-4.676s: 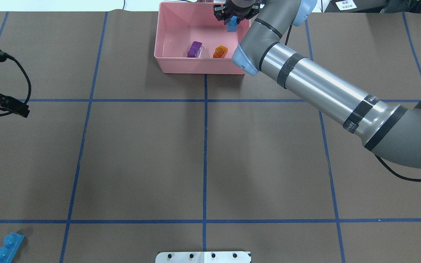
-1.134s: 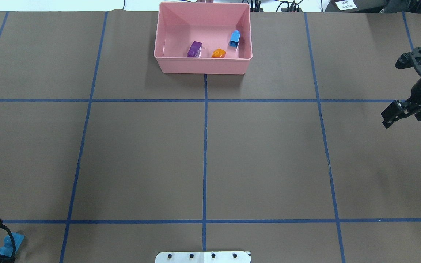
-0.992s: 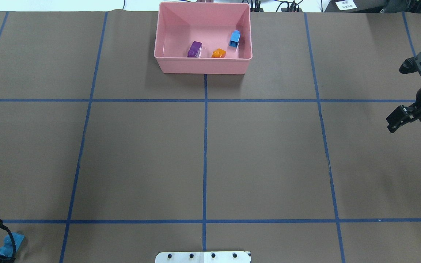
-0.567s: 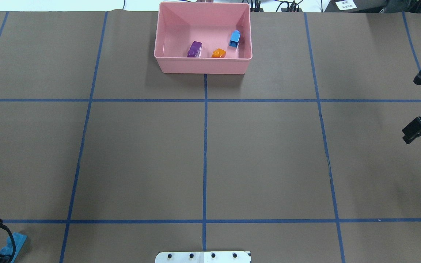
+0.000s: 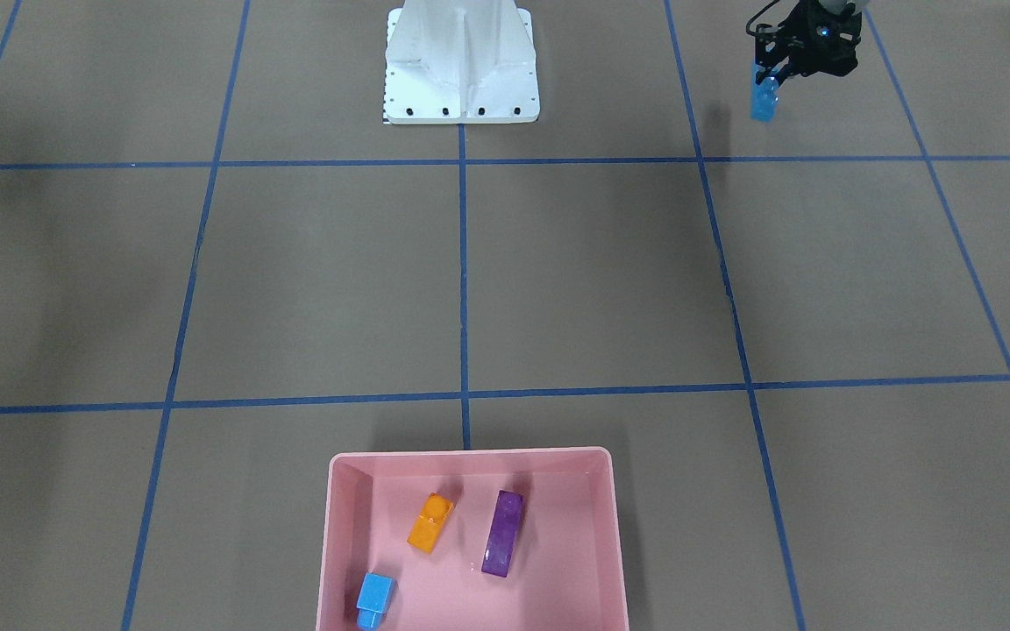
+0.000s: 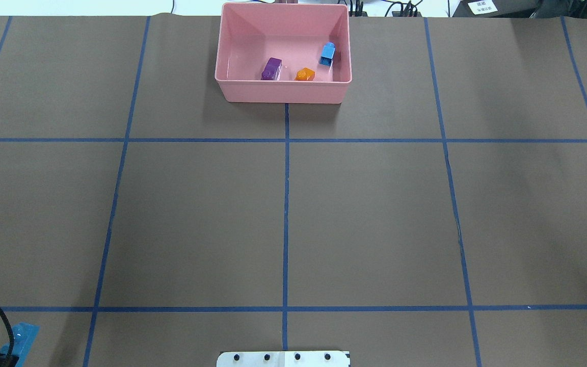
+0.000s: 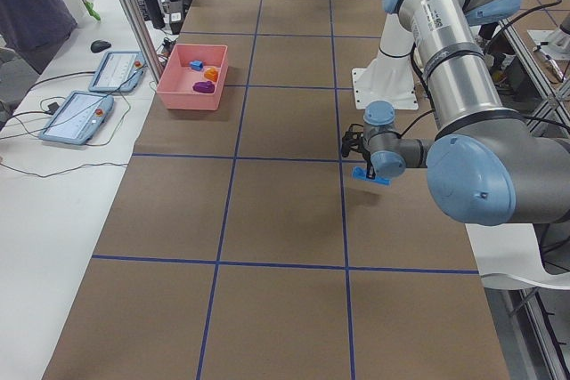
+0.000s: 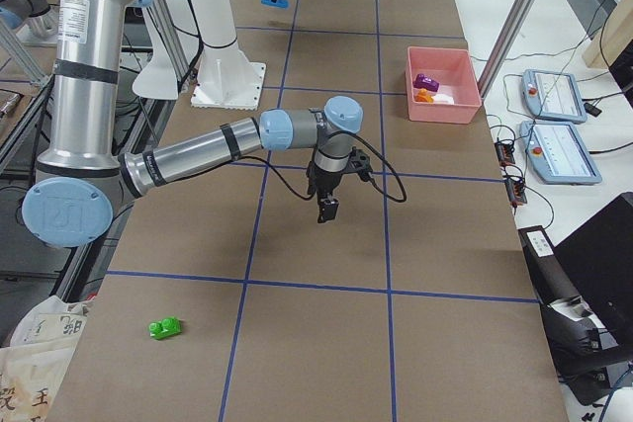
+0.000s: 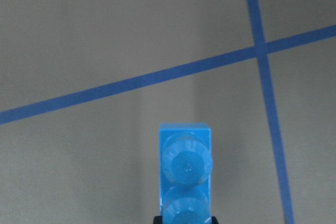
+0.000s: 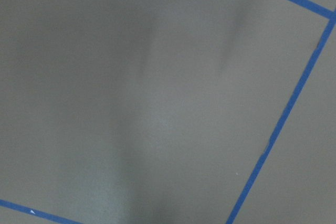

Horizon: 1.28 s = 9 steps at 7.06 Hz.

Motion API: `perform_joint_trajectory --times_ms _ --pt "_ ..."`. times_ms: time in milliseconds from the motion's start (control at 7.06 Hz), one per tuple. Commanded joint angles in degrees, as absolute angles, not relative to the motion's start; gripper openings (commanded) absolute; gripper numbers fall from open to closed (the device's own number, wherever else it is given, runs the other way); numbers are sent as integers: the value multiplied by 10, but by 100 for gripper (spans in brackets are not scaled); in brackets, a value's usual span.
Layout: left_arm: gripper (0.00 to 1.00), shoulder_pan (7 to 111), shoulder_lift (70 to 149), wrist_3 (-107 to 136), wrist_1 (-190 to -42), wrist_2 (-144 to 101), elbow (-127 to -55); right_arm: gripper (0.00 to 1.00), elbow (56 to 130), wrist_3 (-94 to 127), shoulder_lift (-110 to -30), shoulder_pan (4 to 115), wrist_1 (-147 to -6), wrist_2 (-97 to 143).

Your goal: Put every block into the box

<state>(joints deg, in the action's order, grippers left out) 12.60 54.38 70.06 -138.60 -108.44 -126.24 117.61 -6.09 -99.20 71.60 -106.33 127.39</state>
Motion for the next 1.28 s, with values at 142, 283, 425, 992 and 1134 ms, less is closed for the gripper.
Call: perform_joint_trajectory --times_ms 142,283,425,992,1134 --pt "0 181 627 695 -1309 -1121 -1262 100 1166 -156 -1089 771 -997 1275" --pt "0 197 663 694 -1270 -1129 -1262 100 1148 -137 -1135 775 -908 1279" --pt "0 203 687 695 -1249 -1130 -1262 100 1132 -80 -1185 775 -797 1281" --pt "0 261 915 694 -1016 -1132 -1258 100 1089 -4 -1315 774 -584 1315" --pt "0 272 979 694 -957 -1131 -1253 100 1085 -10 -1328 774 -584 1316"
